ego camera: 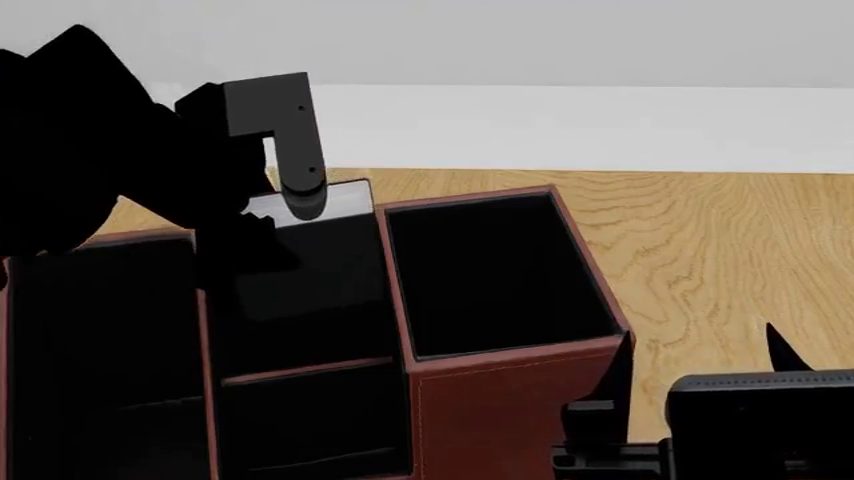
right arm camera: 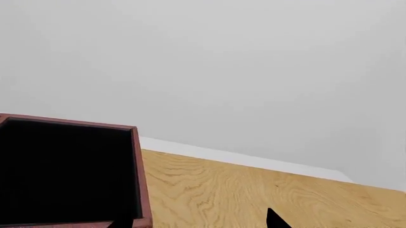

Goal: Pick up the book and place it in the front compartment of the caddy.

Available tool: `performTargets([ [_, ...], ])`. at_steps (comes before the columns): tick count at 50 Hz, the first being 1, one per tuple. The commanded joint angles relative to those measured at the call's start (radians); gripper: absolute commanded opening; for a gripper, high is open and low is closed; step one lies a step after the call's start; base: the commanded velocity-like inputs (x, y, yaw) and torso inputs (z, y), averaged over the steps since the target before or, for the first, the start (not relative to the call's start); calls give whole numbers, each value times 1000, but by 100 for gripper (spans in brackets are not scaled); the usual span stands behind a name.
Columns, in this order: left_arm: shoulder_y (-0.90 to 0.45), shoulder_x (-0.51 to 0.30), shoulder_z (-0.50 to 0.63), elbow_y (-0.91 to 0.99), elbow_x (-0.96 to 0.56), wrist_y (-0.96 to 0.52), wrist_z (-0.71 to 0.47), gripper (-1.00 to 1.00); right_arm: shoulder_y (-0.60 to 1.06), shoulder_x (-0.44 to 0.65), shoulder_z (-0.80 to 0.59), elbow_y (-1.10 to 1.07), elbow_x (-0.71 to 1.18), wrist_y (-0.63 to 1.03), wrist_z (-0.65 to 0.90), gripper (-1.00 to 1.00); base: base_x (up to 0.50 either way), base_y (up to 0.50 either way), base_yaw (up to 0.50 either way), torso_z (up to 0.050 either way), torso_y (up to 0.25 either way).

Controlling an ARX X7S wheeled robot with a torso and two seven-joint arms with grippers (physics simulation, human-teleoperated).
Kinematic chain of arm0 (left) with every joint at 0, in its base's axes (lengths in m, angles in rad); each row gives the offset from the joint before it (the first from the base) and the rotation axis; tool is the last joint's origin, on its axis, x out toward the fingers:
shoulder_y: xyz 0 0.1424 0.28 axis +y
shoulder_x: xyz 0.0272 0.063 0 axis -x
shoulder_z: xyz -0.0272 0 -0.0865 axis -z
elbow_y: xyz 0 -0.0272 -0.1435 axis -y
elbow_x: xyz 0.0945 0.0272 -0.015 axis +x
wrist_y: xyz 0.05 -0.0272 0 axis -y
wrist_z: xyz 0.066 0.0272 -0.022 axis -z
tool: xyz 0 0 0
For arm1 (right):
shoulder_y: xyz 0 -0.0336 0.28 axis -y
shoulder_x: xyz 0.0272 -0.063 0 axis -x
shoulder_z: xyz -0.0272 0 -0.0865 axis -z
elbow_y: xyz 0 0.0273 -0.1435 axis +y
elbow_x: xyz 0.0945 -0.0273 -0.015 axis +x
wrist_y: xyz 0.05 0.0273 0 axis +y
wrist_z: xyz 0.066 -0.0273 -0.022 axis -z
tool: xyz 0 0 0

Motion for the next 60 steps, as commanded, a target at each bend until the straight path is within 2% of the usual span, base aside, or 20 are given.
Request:
performTargets([
  [1,16,0,-32,2,-14,7,-24,-100,3,3,-2,-3,2,6,3,100,0,0,0,0,0],
  [15,43,0,-60,-1,14,27,-32,-100,8,6,-6,-10,5,16,7,100,0,0,-1,0,1],
  [25,75,0,-177,-2,130,17,-30,-100,10,9,-7,-19,8,25,10,100,0,0,-1,0,0],
  [38,110,0,-245,-2,211,26,-33,-100,9,11,-9,-23,10,28,14,100,0,0,0,0,1],
  [41,111,0,-257,-2,226,18,-94,-100,11,12,-10,-23,10,30,14,100,0,0,-1,3,0],
  [42,107,0,-256,-2,220,2,-78,100,12,12,-11,-23,10,30,15,100,0,0,0,0,0],
  [60,99,-6,-342,-2,329,25,-36,100,22,11,-23,-30,12,41,21,100,0,0,0,0,0],
])
